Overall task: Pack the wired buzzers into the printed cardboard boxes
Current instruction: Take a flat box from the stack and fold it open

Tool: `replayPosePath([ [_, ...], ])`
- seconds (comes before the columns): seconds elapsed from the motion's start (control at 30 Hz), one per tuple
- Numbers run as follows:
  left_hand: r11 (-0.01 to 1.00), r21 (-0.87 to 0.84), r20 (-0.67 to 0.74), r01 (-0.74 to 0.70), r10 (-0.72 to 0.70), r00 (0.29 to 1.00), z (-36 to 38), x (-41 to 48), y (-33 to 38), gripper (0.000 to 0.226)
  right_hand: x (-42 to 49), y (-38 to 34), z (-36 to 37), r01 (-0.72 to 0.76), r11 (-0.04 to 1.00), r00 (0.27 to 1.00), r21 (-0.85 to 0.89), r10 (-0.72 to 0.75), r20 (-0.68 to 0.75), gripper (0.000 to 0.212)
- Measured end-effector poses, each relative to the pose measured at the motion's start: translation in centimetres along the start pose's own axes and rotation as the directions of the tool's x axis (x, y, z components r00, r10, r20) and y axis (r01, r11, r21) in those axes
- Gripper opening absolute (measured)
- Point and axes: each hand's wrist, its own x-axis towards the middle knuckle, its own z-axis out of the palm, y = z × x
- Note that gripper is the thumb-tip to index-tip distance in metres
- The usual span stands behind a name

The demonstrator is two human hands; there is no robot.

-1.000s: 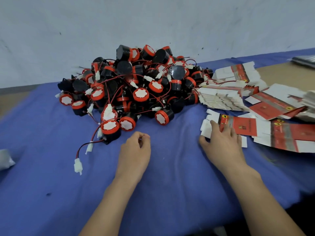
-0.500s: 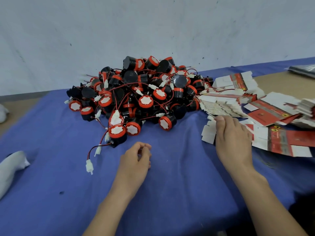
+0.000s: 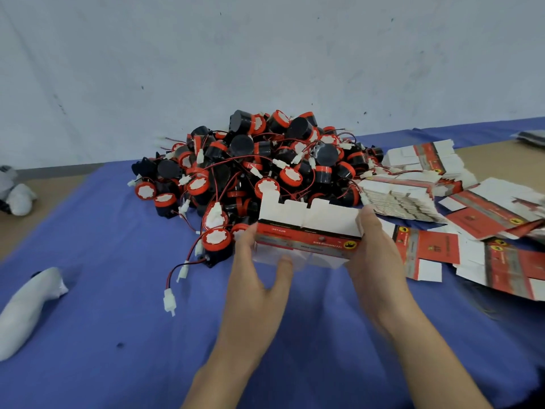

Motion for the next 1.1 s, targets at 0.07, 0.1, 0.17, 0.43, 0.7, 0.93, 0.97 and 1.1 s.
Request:
replayPosePath([
  [0.07, 0.999, -0.037, -0.003, 0.006, -0.006, 1.000, -0.2, 0.2, -0.1, 0.028, 0.1, 0.2, 0.4, -0.024, 0.999, 1.000, 0.041, 0.024, -0.006, 0.041],
  [0.1, 0.999, -0.049, 0.009, 0.012, -0.012, 1.000, -0.3, 0.3, -0.2, 0.022, 0.1, 0.4, 0.5, -0.028, 0.998, 0.999, 0.062, 0.029, -0.026, 0.041],
  [0.17, 0.999, -0.042, 0.025, 0.020, -0.019, 1.000, -0.4, 0.2, -0.2, 0.018, -0.3, 0.7, 1.0, 0.024, 0.999, 0.998, 0.035, -0.021, -0.060, 0.040],
  [0.43, 0.994, 0.101, 0.037, -0.038, 0.034, 0.999, -0.4, -0.3, 0.1, 0.046, -1.4, 1.0, 2.8, 0.208, 0.977, 0.977, -0.052, -0.210, -0.033, 0.079],
  [0.7, 0.984, 0.165, 0.018, -0.067, 0.065, 0.998, -0.3, -0.6, -0.2, 0.050, -0.9, 2.0, 2.9, 0.152, 0.983, 0.988, -0.100, -0.155, -0.024, 0.081],
  [0.93, 0.998, 0.059, 0.040, -0.034, 0.031, 0.999, 0.0, -0.6, -0.7, 0.067, -1.4, 2.6, 3.0, 0.149, 0.987, 0.982, -0.068, -0.139, 0.127, 0.061],
  [0.97, 0.999, 0.030, 0.075, -0.029, 0.026, 0.997, 0.0, -0.5, -0.7, 0.075, -1.8, 2.7, 3.2, 0.156, 0.986, 0.971, -0.065, -0.141, 0.194, 0.056],
  [1.1, 0.999, -0.022, 0.160, -0.034, 0.037, 0.986, 0.0, -0.3, -1.0, 0.083, -3.2, 2.9, 4.0, 0.209, 0.977, 0.906, -0.047, -0.176, 0.385, 0.056],
])
